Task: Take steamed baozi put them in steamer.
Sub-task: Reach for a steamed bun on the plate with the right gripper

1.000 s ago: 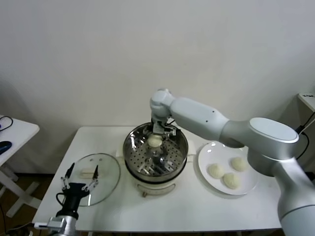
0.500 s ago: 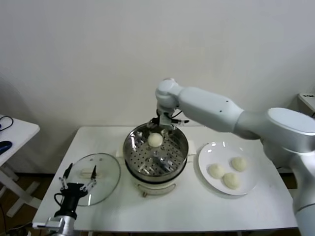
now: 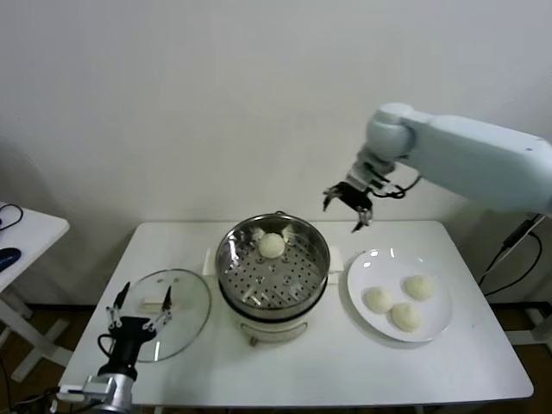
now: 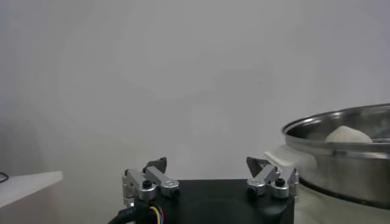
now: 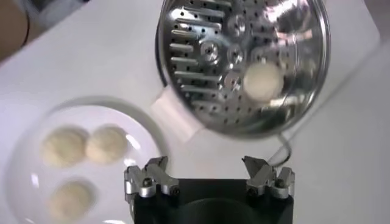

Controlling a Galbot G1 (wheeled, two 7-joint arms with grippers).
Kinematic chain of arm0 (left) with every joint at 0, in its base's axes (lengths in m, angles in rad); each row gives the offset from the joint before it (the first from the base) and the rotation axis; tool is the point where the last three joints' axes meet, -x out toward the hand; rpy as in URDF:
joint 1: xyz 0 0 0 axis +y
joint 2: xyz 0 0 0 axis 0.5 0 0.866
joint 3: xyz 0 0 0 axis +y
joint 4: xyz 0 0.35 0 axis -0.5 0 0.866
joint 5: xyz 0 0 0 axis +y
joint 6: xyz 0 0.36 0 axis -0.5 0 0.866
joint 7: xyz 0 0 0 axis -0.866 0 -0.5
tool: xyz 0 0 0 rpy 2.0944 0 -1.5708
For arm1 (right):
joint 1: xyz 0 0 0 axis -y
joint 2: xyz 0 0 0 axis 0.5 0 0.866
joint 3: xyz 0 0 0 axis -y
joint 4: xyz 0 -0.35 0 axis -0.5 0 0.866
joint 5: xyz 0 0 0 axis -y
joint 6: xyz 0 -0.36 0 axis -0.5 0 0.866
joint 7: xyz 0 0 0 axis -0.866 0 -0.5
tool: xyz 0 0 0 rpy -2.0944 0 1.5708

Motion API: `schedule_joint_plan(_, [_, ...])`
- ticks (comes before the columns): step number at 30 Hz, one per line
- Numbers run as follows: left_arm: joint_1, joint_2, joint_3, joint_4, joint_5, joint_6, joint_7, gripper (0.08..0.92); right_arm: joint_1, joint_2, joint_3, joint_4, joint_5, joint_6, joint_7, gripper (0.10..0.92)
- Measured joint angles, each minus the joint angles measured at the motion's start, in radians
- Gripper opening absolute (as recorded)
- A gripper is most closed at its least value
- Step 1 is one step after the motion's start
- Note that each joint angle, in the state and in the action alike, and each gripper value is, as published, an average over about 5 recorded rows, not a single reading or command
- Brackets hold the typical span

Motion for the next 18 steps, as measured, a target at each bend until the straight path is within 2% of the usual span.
schedule_joint_plan(9, [0.003,-0.002,0.0,-0.009,0.005,0.01,0.002,0.823,-0.194,-0.177,0.11,0.016,-0.023,-0.129,0.023,0.823])
schedule_joint_plan(18, [0.001,-0.014,0.007,-0.013,0.016,0.017,0.003,0.823,-0.43,-0.225,0.257,0.014,-0.082,-0.196,0.043,0.823])
